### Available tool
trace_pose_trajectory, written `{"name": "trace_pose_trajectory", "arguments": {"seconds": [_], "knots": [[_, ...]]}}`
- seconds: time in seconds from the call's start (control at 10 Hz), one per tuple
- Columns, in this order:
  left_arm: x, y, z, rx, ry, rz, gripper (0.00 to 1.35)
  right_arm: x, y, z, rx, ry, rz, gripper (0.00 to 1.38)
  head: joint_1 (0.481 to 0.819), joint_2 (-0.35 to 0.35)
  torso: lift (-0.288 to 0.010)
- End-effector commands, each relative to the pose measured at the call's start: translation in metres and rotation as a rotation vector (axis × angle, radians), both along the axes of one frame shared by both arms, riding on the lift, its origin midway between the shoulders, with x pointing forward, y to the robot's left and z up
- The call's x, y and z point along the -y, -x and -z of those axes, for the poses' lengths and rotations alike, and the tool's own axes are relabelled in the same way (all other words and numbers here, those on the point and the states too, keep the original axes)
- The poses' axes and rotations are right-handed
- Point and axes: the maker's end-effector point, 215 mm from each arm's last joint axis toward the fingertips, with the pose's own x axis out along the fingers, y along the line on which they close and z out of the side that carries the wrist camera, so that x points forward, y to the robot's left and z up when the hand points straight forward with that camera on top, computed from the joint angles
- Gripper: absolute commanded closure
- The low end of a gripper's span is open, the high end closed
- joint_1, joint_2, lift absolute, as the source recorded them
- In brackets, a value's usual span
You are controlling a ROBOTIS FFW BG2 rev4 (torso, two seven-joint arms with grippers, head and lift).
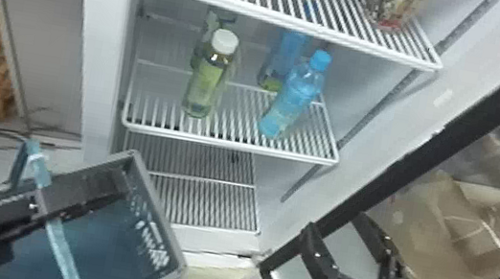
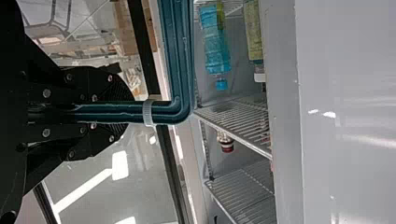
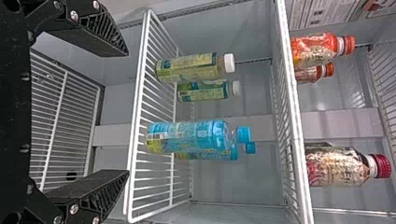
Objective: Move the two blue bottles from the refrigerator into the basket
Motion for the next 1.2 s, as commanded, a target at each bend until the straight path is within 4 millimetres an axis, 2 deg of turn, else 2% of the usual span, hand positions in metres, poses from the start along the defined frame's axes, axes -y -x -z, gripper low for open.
{"name": "trace_pose_trajectory", "arguments": {"seconds": [0.0, 0.2, 0.6, 1.1], "knots": [[0.0, 0.0, 0.001, 0.0, -0.003, 0.0, 1.19, 0.0, -0.003, -0.001, 0.007, 0.0, 0.001, 0.17, 0.695, -0.35, -0.216], [0.0, 0.0, 0.0, 0.0, -0.002, 0.002, 1.19, 0.003, -0.008, -0.01, 0.046, 0.023, 0.004, 0.19, 0.695, -0.35, -0.216], [0.001, 0.0, 0.001, -0.002, -0.006, 0.006, 1.19, 0.007, -0.01, -0.007, 0.048, 0.02, 0.015, 0.21, 0.695, -0.35, -0.216], [0.003, -0.001, 0.002, -0.004, -0.002, 0.007, 1.19, 0.006, -0.045, -0.004, 0.094, -0.012, 0.009, 0.21, 0.695, -0.35, -0.216]]}}
